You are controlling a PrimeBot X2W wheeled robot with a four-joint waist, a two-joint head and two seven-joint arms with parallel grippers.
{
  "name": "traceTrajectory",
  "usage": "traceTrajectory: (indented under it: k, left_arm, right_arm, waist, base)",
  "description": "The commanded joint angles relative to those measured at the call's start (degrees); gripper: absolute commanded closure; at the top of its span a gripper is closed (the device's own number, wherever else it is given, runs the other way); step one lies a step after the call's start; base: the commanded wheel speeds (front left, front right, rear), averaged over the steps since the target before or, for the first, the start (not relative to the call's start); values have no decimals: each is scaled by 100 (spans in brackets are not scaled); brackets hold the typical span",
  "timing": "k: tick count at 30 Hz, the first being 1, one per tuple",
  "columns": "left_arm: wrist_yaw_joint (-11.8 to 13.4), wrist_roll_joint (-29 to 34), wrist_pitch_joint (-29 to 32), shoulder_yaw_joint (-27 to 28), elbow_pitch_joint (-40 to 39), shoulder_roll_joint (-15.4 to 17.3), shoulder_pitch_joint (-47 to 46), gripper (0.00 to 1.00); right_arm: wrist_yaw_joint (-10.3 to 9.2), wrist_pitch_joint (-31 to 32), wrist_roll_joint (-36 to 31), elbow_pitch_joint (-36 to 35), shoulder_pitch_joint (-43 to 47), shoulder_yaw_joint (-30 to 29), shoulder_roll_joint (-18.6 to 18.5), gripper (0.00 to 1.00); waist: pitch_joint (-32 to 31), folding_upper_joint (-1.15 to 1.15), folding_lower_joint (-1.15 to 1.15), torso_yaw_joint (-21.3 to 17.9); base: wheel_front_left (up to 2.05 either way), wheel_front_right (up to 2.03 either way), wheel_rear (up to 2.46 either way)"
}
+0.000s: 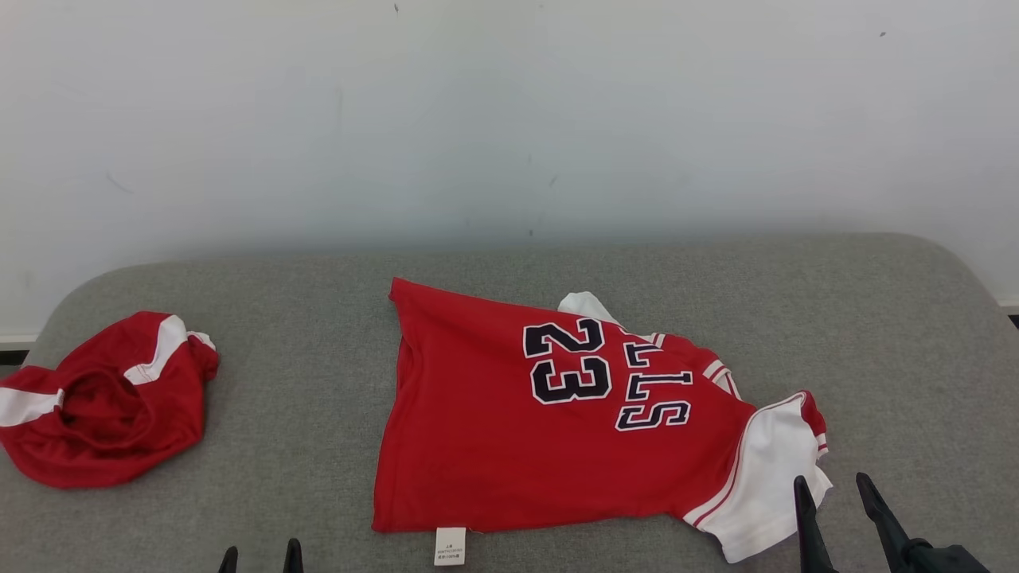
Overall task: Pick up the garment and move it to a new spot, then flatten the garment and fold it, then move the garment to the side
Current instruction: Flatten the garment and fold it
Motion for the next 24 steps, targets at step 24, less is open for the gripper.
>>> traceTrajectory:
  k: [24]
  left_arm:
    - [-140,92,-19,-987,2402,67,-1711,0]
  right_arm:
    - [5,1244,-93,2137,-1733,-603,-249,0]
  waist:
    - [635,0,0,-336]
  base:
    - [0,0,0]
